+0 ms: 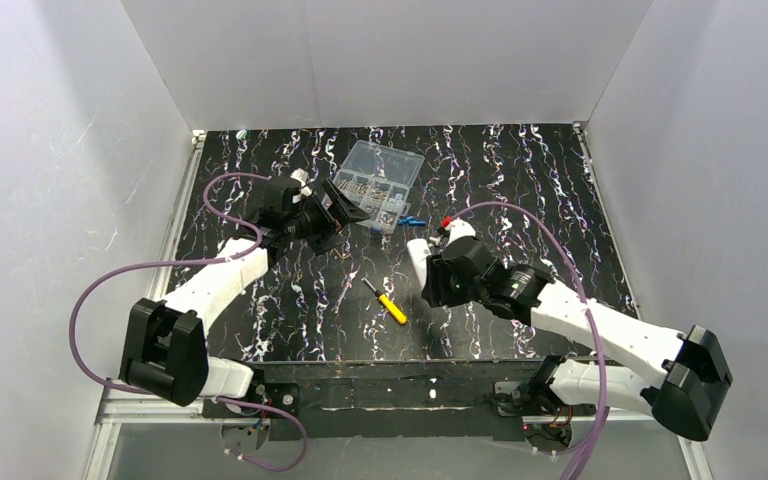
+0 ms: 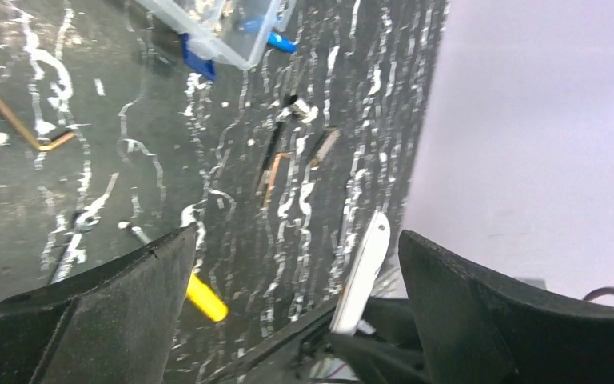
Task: Load the batteries into the remote control
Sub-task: Pick up the remote control from the center of the board.
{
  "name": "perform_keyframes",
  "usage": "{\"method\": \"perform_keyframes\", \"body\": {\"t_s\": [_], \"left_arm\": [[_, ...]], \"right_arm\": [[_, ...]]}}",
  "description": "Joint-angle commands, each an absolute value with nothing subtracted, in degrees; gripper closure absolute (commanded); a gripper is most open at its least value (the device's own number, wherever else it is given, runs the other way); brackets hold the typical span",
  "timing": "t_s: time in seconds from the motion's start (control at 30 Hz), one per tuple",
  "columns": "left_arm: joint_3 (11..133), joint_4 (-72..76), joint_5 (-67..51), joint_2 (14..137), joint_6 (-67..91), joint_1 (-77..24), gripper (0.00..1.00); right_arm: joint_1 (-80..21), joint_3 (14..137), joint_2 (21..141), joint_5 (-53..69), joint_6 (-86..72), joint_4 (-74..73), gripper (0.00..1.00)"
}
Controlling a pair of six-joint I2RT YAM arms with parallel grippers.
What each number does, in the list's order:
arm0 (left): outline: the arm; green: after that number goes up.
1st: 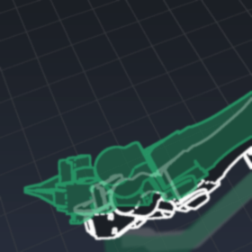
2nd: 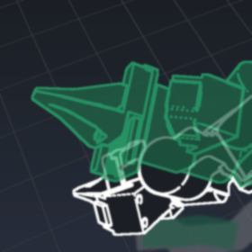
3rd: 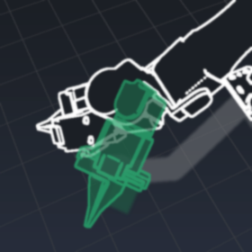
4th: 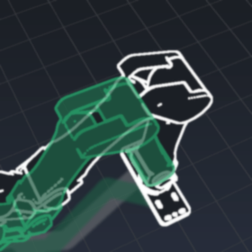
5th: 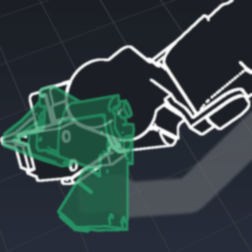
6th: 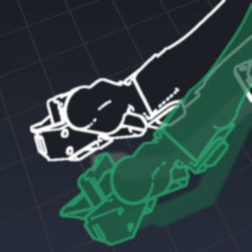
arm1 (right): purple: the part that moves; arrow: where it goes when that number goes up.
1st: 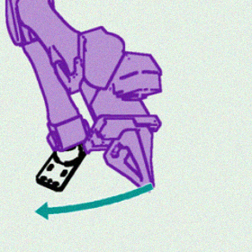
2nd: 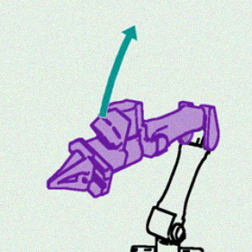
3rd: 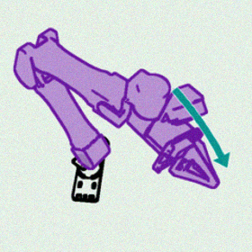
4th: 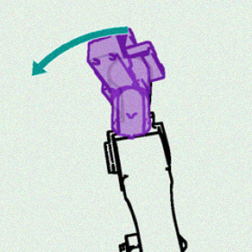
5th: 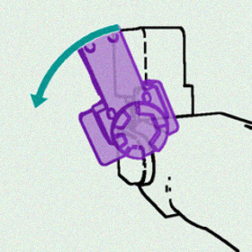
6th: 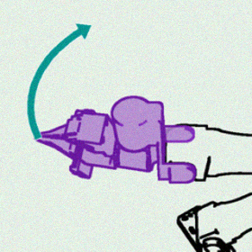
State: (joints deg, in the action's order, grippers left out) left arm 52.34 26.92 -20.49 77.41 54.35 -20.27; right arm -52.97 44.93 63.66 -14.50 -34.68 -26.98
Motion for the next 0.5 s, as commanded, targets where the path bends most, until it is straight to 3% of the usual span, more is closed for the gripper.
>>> {"method": "perform_keyframes", "body": {"t_s": [0.0, 0.37, 0.47], "left_arm": [[51.46, 37.43, -25.78, 77.48, 65.71, -20.04, 0.01], [46.60, 39.32, -27.38, 70.75, 73.11, -20.77, 0.01], [44.98, 39.98, -27.65, 69.51, 74.13, -21.31, 0.05]], "right_arm": [[-53.26, 48.89, 61.35, -6.88, -25.19, -19.24, 0.99], [-53.26, 61.05, 70.78, 2.09, -20.67, -22.18, 0.99], [-53.26, 62.67, 72.45, 2.32, -20.87, -22.07, 0.99]]}}
